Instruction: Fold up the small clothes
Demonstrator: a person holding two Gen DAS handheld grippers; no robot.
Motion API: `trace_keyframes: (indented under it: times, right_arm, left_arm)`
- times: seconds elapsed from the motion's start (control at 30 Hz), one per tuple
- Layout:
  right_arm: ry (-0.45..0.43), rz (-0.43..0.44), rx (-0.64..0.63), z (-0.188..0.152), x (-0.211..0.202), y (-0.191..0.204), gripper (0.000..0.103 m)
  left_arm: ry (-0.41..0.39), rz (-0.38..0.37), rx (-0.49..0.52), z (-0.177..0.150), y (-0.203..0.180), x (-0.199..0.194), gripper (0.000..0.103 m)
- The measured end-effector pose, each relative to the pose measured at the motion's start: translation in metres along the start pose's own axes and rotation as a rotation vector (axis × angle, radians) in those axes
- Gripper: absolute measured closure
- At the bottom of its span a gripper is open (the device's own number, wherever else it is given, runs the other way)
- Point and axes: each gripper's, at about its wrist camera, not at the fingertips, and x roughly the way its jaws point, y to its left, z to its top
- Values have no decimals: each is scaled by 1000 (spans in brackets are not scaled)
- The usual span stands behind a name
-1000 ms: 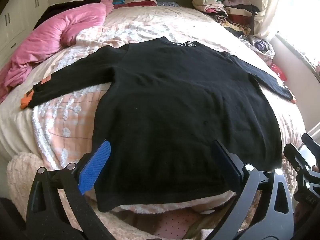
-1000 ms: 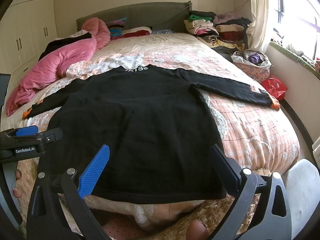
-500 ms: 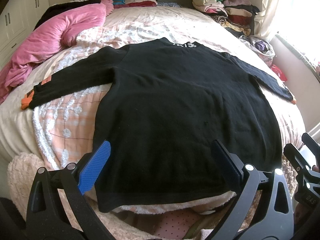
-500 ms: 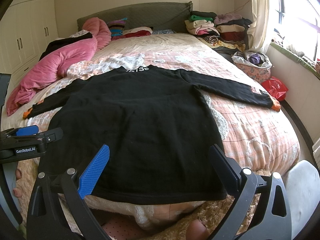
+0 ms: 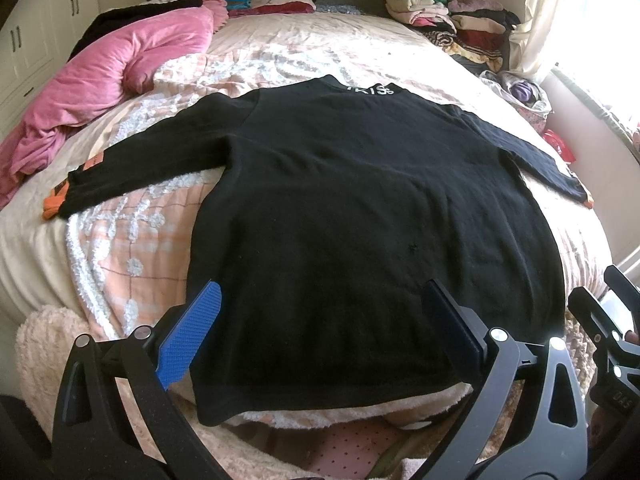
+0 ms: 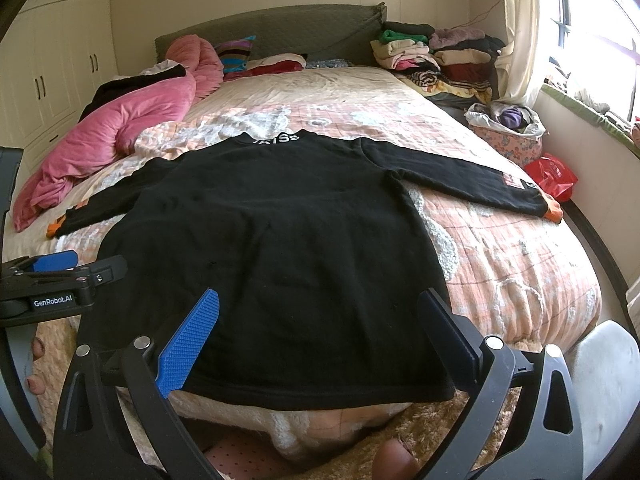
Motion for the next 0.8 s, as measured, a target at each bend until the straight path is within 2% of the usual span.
trace_keyframes:
  times: [0.53, 0.63, 0.8]
  right_arm:
    - [2, 1, -4, -2, 1, -9, 4]
    - [3, 6, -3, 3, 6, 6, 4]
    - [-8, 29, 16, 20, 9, 3, 4]
  left_arm:
    - [0, 4, -2, 2, 2, -1, 9]
    - [3, 1, 0, 2, 2, -1, 9]
    - [-12, -7, -3, 26, 7, 1, 9]
